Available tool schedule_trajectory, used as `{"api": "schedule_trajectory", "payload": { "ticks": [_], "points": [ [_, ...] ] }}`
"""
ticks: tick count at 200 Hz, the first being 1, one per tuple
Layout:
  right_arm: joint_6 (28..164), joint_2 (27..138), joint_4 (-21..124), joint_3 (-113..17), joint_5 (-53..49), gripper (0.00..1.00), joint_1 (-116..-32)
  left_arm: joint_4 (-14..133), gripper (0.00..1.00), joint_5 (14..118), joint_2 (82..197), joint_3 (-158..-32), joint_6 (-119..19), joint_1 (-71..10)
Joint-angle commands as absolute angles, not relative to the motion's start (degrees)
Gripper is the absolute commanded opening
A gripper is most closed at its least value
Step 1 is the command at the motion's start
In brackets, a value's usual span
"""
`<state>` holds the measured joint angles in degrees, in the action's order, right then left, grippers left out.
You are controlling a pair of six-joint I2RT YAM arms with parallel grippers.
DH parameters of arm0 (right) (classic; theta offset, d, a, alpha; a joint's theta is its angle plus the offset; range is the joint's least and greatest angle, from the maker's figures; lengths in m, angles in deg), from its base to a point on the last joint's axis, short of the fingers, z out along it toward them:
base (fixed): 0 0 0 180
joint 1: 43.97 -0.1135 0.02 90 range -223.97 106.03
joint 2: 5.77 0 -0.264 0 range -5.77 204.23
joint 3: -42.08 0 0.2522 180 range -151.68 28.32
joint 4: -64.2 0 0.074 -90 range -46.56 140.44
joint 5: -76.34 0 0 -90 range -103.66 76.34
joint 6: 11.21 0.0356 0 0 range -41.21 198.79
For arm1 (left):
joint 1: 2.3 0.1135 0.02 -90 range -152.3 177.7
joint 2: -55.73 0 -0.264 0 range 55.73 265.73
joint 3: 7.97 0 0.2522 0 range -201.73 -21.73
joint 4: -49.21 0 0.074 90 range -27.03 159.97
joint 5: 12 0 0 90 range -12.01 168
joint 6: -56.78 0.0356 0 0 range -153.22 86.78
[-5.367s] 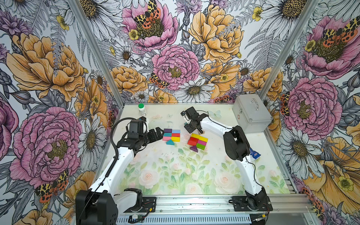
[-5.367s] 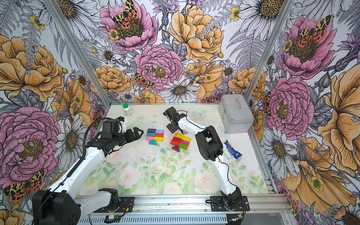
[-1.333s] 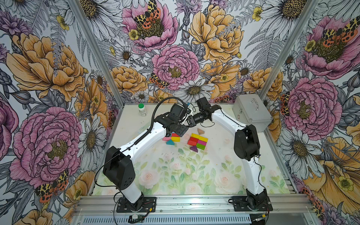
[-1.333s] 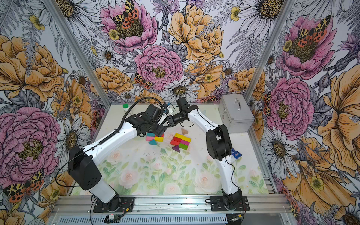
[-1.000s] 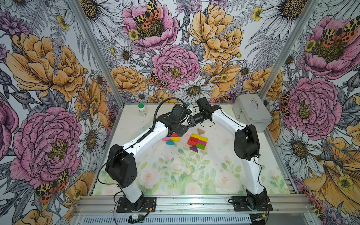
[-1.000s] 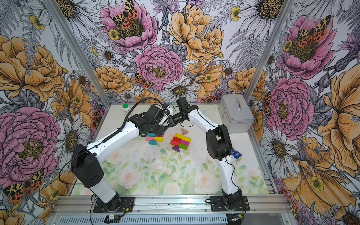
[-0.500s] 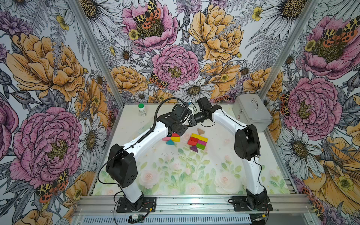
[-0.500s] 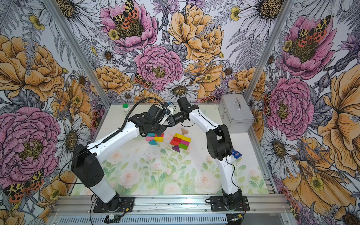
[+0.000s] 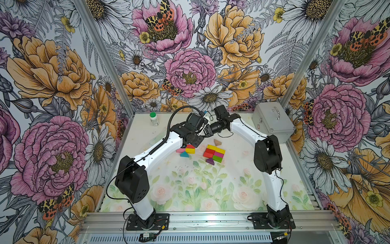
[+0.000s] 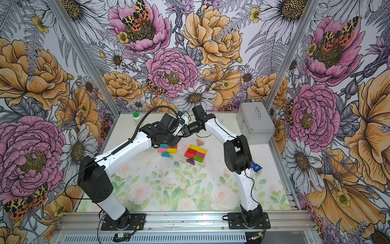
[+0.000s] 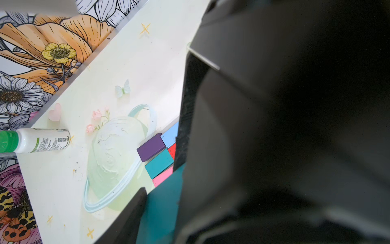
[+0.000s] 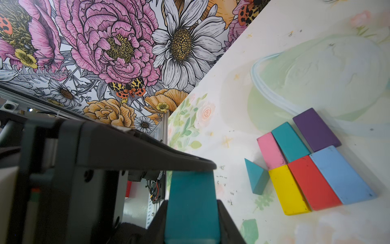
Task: Assemble a piece of candy with building blocks
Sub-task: Pick up the building block from the center of the board.
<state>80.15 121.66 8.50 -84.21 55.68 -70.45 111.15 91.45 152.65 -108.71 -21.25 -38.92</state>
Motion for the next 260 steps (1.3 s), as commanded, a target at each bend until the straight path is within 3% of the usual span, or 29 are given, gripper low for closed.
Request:
{"api": "schedule_trajectory", "payload": {
  "ticks": [1, 115, 260],
  "points": [
    [80.9, 119.8, 8.0, -84.7, 56.6, 0.4, -71.2, 109.3, 0.39, 91.7, 152.3, -107.8, -20.6, -39.1],
    [86.5, 119.9, 12.6, -84.1, 52.6, 0.74, -69.1, 108.9, 0.35, 91.1, 151.8, -107.3, -21.2, -38.3],
    [91.1, 120.1, 15.6, -81.5, 42.0, 0.87, -64.8, 108.9, 0.34, 90.4, 152.3, -107.4, -21.7, -36.4]
  ]
}}
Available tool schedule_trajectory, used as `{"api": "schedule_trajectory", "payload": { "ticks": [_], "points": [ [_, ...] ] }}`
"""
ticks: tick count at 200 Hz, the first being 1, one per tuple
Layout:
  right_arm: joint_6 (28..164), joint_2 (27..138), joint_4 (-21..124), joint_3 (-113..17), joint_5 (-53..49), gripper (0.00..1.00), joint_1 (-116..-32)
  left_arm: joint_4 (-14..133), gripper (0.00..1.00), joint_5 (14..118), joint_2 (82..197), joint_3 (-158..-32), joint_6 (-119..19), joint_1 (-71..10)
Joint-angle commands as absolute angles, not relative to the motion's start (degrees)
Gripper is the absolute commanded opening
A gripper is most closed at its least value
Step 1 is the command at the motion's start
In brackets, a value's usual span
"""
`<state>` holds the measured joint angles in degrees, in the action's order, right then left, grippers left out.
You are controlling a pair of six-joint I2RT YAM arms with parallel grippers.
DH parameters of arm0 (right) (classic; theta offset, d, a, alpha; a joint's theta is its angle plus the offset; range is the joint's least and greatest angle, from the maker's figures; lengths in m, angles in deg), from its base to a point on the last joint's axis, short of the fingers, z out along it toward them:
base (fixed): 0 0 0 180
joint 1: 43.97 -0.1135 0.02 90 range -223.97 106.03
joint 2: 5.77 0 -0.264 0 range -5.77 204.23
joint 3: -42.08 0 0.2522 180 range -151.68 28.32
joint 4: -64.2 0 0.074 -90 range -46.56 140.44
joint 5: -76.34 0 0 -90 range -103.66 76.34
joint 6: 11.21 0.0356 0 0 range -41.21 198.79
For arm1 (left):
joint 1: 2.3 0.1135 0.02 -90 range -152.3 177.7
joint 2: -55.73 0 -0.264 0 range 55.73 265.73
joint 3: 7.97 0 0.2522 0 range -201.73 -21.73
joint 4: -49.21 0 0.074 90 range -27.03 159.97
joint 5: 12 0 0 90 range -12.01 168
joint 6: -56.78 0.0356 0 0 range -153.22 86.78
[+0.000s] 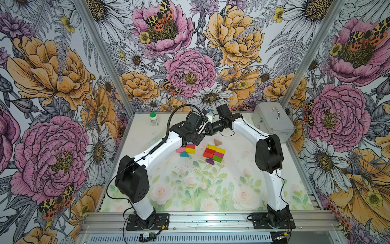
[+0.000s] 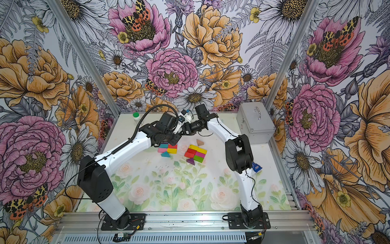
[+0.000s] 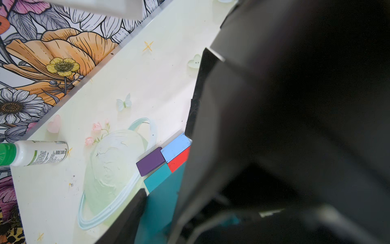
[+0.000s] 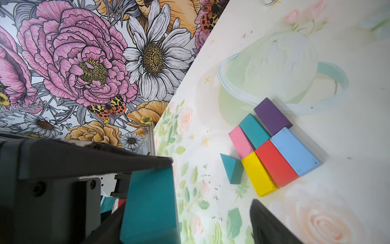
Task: Assemble a piece of candy with building blocks
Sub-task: Pick up the building block from the center of the board, then place the building block at the center of the board.
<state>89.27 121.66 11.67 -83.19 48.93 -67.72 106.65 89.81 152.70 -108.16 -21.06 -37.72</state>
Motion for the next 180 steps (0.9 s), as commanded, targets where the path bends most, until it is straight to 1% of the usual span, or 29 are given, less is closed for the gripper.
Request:
{"api": "schedule_trajectory", "payload": {
  "ticks": [1, 43, 73, 110, 139, 180],
  "points": [
    [91.2, 120.0, 15.7, -81.4, 42.0, 0.87, -64.8, 108.9, 0.34, 90.4, 152.3, -107.4, -21.7, -36.3],
    [96.0, 120.0, 19.3, -80.5, 39.0, 0.92, -62.6, 108.9, 0.34, 87.9, 152.8, -108.0, -22.2, -35.8],
    [100.6, 119.0, 25.8, -77.1, 37.1, 0.93, -60.7, 108.9, 0.34, 87.0, 153.1, -108.6, -22.8, -35.4],
    [100.6, 115.8, 26.9, -73.2, 27.2, 0.93, -58.2, 109.0, 0.34, 86.0, 153.6, -109.6, -24.8, -32.7],
    [97.3, 109.4, 26.8, -66.5, 18.2, 0.93, -57.4, 109.8, 0.34, 84.2, 155.9, -112.5, -27.9, -29.2],
    [93.8, 100.5, 26.8, -57.6, 10.2, 0.93, -58.9, 111.2, 0.35, 82.0, 159.5, -115.9, -32.2, -24.5]
  ]
}}
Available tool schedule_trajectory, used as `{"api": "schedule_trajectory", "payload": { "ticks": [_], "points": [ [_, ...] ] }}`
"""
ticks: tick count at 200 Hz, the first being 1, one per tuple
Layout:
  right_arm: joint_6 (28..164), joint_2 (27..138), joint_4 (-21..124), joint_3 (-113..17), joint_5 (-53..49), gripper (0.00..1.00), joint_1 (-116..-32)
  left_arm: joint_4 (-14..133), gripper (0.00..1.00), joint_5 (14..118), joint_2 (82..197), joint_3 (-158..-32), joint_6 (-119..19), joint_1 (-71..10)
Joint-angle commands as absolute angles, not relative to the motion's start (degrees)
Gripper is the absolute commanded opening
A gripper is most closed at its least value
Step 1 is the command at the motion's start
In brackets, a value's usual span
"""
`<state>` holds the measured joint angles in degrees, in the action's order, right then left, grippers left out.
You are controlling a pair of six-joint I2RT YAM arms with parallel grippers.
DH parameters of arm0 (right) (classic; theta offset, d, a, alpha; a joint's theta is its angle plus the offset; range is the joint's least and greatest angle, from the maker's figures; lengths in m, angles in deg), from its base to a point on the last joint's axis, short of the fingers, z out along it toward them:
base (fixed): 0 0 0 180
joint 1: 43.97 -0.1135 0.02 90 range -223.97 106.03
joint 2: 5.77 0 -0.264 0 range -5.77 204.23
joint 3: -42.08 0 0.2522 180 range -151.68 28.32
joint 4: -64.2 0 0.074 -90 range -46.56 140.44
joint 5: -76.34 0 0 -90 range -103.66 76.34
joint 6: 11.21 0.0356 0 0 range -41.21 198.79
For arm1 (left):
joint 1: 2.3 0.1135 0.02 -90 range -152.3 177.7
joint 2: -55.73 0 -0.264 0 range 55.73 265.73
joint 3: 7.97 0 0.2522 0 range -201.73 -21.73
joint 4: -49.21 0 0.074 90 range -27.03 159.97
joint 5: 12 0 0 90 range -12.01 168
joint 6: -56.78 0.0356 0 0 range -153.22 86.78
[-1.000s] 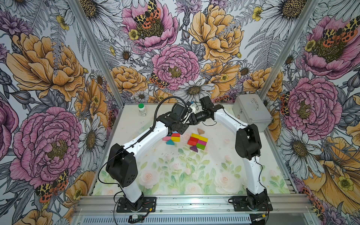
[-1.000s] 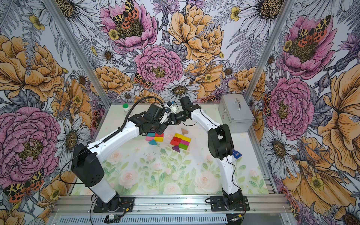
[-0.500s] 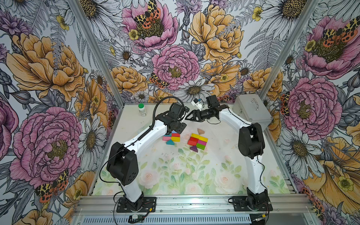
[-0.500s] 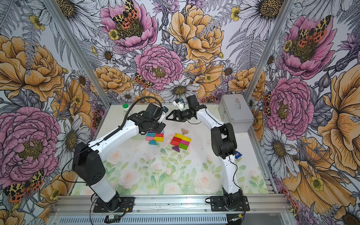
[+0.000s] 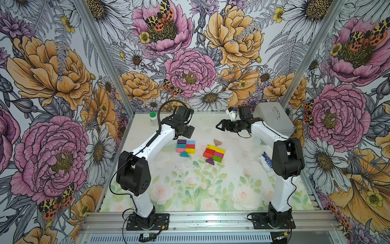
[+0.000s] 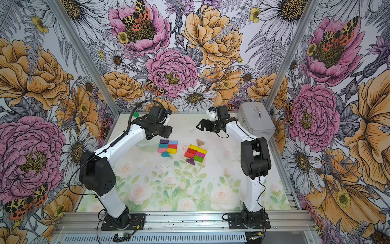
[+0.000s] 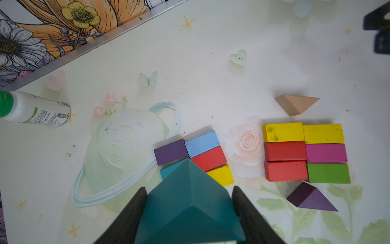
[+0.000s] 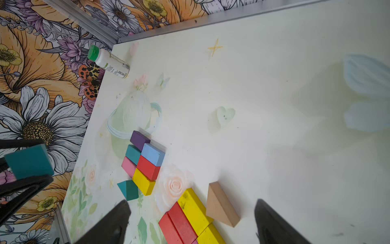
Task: Assemble a piece of candy with building blocks
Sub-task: Place the building block at the center of the board.
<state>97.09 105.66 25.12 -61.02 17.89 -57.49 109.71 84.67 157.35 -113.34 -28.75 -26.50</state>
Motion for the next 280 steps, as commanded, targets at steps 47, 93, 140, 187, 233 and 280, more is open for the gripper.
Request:
{"api": "schedule_trajectory", "payload": {
  "ticks": [47, 93, 140, 187, 233, 280],
  "points": [
    [90.8, 97.6, 26.9, -51.5, 6.4, 0.93, -61.8, 113.2, 0.35, 83.7, 169.9, -122.3, -32.8, -24.1],
    [88.8, 96.3, 28.3, -50.1, 5.5, 0.93, -64.9, 114.9, 0.35, 82.2, 177.5, -129.7, -35.0, -22.4],
    [87.3, 96.3, 28.2, -50.4, 1.5, 0.93, -66.8, 117.8, 0.34, 81.9, 183.3, -135.3, -34.9, -21.2],
    [86.4, 94.0, 28.2, -49.4, -1.0, 0.94, -68.0, 119.0, 0.34, 80.9, 187.4, -139.1, -35.9, -19.9],
    [85.5, 94.6, 28.2, -49.6, -1.2, 0.94, -68.4, 119.5, 0.35, 80.7, 189.4, -139.9, -35.8, -19.8],
    [85.2, 94.4, 28.2, -49.4, -1.2, 0.94, -68.7, 120.4, 0.35, 80.5, 192.7, -142.8, -35.8, -19.4]
  ]
}}
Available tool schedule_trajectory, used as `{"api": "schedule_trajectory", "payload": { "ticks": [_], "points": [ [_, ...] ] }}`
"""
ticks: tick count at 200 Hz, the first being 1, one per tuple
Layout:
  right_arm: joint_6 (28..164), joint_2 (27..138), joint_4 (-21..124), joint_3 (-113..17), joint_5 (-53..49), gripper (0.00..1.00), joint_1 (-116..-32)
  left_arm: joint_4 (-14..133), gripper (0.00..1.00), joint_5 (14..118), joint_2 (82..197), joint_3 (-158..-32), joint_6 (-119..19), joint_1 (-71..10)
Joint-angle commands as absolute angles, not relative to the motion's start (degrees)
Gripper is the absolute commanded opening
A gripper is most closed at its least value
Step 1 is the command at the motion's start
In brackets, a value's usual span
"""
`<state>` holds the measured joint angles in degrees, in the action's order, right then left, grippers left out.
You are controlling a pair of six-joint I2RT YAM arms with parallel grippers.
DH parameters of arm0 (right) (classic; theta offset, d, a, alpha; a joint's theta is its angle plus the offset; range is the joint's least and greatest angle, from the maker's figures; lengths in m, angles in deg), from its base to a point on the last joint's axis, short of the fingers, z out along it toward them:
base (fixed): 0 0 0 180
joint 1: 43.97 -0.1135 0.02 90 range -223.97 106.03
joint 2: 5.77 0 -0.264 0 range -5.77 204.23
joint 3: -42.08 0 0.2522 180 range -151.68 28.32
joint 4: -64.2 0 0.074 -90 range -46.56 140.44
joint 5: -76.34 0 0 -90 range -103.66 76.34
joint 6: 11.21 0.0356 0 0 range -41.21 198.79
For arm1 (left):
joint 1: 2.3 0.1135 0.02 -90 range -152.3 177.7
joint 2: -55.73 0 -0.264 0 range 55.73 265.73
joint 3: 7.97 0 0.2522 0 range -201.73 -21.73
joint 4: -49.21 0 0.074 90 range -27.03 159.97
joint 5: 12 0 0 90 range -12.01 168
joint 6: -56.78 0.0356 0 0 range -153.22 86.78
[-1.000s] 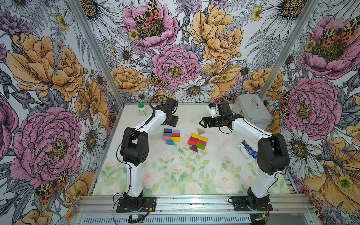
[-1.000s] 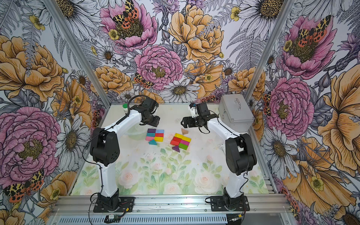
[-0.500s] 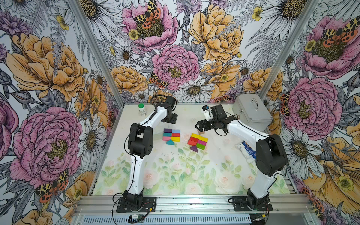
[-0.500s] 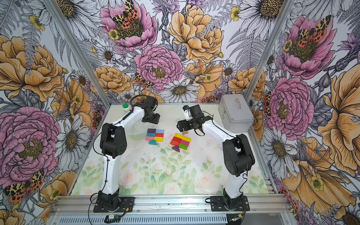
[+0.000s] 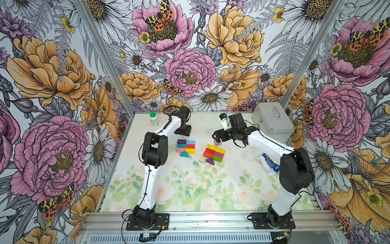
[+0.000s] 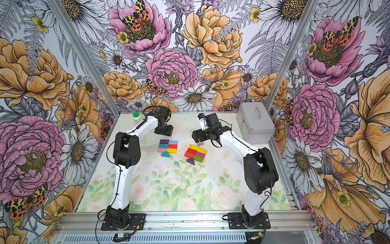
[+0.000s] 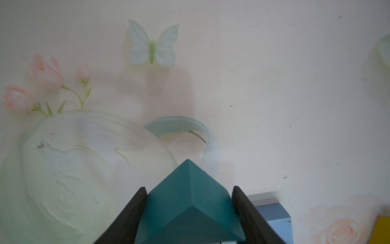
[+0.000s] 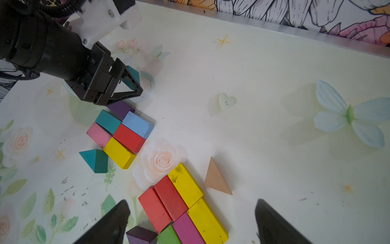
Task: Assemble a piece of candy with building blocks
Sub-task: Place the building block at the center of the board.
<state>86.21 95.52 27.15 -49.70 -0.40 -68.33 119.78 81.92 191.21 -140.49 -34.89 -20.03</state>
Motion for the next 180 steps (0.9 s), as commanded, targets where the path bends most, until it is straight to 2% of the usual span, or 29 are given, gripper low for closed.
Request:
{"api": "schedule_trajectory", "payload": {
  "ticks": [1, 118, 135, 141, 151, 156, 180],
  "points": [
    [85.2, 94.4, 28.2, -49.5, -1.3, 0.94, -68.7, 120.4, 0.35, 80.5, 192.8, -142.9, -35.8, -19.5],
    [85.0, 95.2, 28.3, -50.0, -0.2, 0.94, -68.9, 121.2, 0.4, 79.9, 198.3, -147.3, -35.3, -20.0],
    [84.9, 95.1, 28.3, -50.0, -0.1, 0.94, -68.9, 121.2, 0.45, 80.1, 198.6, -147.3, -35.6, -19.8],
    [84.8, 95.0, 28.3, -50.0, -0.2, 0.94, -68.9, 121.2, 0.5, 80.3, 198.7, -147.4, -35.6, -19.9],
    [84.6, 95.0, 28.3, -50.0, -0.3, 0.94, -68.9, 121.2, 0.52, 80.4, 198.9, -147.6, -35.6, -19.9],
    [84.5, 95.0, 28.3, -50.0, -0.3, 0.94, -68.9, 121.2, 0.58, 80.4, 199.1, -147.8, -35.6, -19.9],
    [84.5, 95.0, 28.3, -49.9, -0.3, 0.94, -69.0, 121.1, 0.65, 80.5, 199.5, -148.7, -35.7, -19.9]
  ]
}}
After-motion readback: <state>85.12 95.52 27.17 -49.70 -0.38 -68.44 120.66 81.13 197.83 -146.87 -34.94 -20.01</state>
